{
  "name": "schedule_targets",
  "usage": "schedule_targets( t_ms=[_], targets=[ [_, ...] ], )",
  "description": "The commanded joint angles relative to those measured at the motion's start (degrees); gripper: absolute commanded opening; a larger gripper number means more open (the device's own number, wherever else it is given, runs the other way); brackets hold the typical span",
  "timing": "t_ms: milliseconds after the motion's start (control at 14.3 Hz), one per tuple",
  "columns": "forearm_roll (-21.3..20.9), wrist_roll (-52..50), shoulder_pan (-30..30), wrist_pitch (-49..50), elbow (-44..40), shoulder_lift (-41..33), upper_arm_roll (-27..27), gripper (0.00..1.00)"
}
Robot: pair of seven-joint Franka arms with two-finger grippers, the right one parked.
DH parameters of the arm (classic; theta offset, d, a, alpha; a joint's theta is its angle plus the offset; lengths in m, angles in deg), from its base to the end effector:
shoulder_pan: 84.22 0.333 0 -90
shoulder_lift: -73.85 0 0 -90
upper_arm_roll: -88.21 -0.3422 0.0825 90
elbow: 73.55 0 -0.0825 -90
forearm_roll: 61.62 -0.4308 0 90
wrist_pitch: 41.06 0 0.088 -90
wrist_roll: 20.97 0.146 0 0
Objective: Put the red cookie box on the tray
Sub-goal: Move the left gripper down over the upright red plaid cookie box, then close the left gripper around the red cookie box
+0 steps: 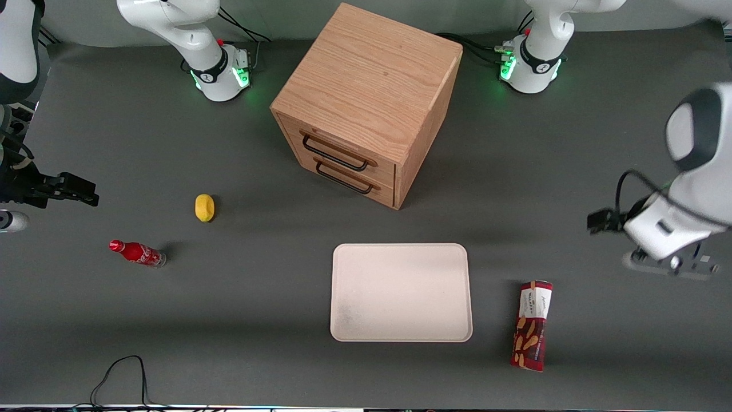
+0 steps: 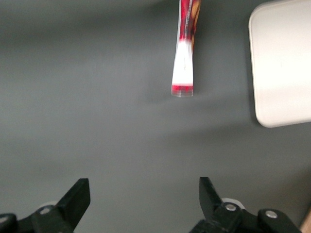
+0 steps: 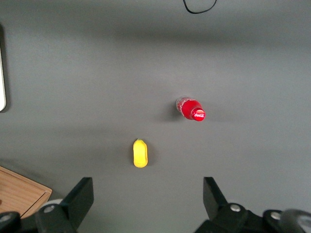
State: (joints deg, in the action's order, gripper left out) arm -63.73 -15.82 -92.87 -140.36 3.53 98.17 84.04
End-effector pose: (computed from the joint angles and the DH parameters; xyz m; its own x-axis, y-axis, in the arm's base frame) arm 0.7346 -0.0613 0.4584 0.9831 -0.1782 -0.0417 -0.1805 -0.9816 -0.0625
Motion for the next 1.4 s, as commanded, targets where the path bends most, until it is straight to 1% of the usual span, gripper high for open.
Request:
schedule_targets(
  t_ms=[0, 209, 349, 558, 767, 837, 907, 1116, 1186, 1326],
  targets=[
    [0.61, 0.21, -0.76, -4.12, -9.49, 10.37, -0.5, 1.0],
    [0.96, 0.12, -1.37, -16.59, -8.62, 16.18, -0.58, 1.0],
    [4.46, -0.14, -1.64, -24.33, -6.43, 18.82, -0.58, 1.0],
    [9.39, -0.14, -1.99, -30.67, -3.62, 21.37, -0.58, 1.0],
    [10.02, -0.49, -3.04, -39.37, -0.37, 23.58, -0.58, 0.99],
    [9.93, -0.58, -3.13, -40.7, 0.08, 24.19, -0.58, 0.95],
    [9.84, -0.58, -3.13, -40.97, 0.17, 24.37, -0.58, 0.84],
    [9.93, -0.41, -3.04, -40.45, 0.17, 24.29, -0.58, 0.03],
    [9.76, -0.23, -3.04, -39.84, 0.17, 24.11, -0.67, 0.0],
    [9.49, 0.12, -3.13, -39.48, 0.08, 23.67, -0.58, 0.0]
  ],
)
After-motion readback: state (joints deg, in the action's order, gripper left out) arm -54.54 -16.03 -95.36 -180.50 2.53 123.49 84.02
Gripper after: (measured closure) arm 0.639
